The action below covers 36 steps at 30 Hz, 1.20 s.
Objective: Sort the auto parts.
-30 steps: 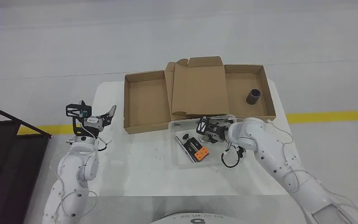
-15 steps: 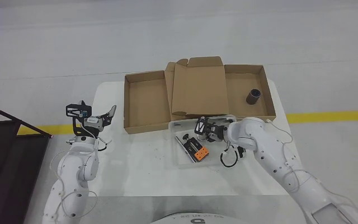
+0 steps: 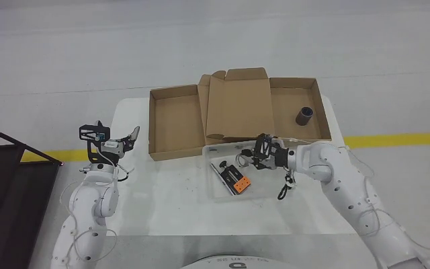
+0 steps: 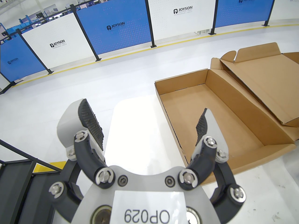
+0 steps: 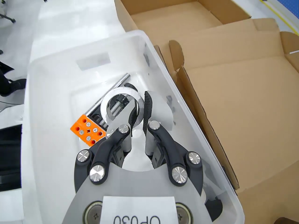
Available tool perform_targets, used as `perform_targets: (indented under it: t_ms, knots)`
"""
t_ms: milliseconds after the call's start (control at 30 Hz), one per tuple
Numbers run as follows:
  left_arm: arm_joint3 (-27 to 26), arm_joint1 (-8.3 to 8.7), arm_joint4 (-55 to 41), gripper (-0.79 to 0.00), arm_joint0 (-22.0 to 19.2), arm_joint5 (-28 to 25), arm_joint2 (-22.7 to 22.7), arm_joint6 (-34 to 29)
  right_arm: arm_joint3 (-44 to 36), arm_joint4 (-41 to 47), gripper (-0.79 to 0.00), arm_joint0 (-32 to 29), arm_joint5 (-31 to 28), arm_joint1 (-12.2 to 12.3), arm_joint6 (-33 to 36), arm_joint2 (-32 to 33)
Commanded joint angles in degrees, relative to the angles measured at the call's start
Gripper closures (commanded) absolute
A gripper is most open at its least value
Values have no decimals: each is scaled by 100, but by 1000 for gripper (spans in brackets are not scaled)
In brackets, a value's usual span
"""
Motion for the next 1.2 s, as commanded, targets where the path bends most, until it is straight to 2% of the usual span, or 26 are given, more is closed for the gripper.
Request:
perform_targets:
  t_ms: [0, 100, 567, 667, 1067, 1167]
  knots:
    - [0, 0, 0, -785, 0, 0, 0, 0, 76, 108, 0, -44, -176, 23, -232, 120]
    - [0, 0, 0, -785, 0, 0, 0, 0, 182, 166, 0, -80, -361, 53, -454, 259]
    - [0, 0, 0, -785, 0, 0, 0, 0, 132, -1, 0, -105, -377, 61, -398, 230]
    - [0, 0, 0, -785, 0, 0, 0, 0, 89, -1, 0, -141, -125, 58, -432, 259]
    - [0, 0, 0, -785, 0, 0, 0, 0, 1244, 1933, 0, 4, 298, 164, -556, 1277]
    - [0, 0, 0, -785, 0, 0, 0, 0, 1755, 2374, 0, 255, 641, 145, -478, 1341]
